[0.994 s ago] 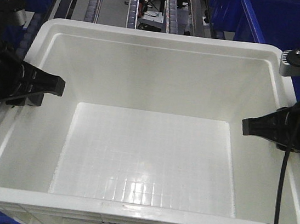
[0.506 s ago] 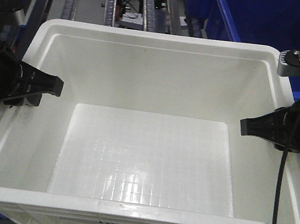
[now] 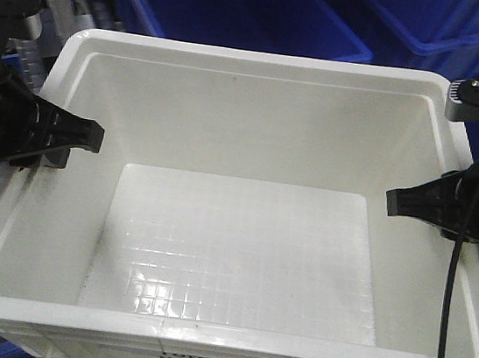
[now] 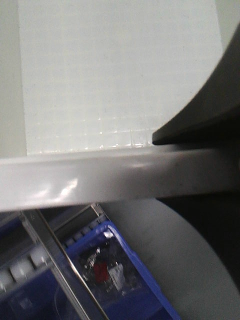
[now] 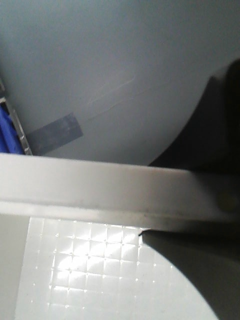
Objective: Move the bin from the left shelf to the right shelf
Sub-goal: 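Hold the tote with both grippers while the base turns away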
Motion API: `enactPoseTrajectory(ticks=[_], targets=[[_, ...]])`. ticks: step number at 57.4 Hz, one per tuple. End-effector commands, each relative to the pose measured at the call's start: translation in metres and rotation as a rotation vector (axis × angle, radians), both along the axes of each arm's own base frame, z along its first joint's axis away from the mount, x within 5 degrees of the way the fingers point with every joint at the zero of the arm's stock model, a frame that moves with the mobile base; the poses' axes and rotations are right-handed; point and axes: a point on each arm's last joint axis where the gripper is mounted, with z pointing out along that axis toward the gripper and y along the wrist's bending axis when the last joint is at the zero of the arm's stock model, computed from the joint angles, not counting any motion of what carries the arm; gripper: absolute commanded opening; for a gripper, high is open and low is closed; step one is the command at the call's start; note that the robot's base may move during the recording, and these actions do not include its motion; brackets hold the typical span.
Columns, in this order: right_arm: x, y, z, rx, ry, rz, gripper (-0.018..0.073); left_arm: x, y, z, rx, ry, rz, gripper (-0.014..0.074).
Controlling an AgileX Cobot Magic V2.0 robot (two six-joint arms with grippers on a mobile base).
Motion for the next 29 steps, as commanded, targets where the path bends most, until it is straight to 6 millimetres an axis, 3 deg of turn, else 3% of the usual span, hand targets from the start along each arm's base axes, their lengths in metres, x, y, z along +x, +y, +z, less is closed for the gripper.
enactPoseTrajectory(ticks=[1,29], targets=[[0.0022,-0.0001,0.0259,0.035,-0.17,0.039,0.0009,-0.0024,-0.0019,0.0238,-0.075,-0.146,-0.021,-0.0006],[0.0022,-0.0001,0.0259,0.035,-0.17,0.039,0.0009,-0.0024,-0.0019,0.0238,-0.075,-0.146,-0.021,-0.0006]])
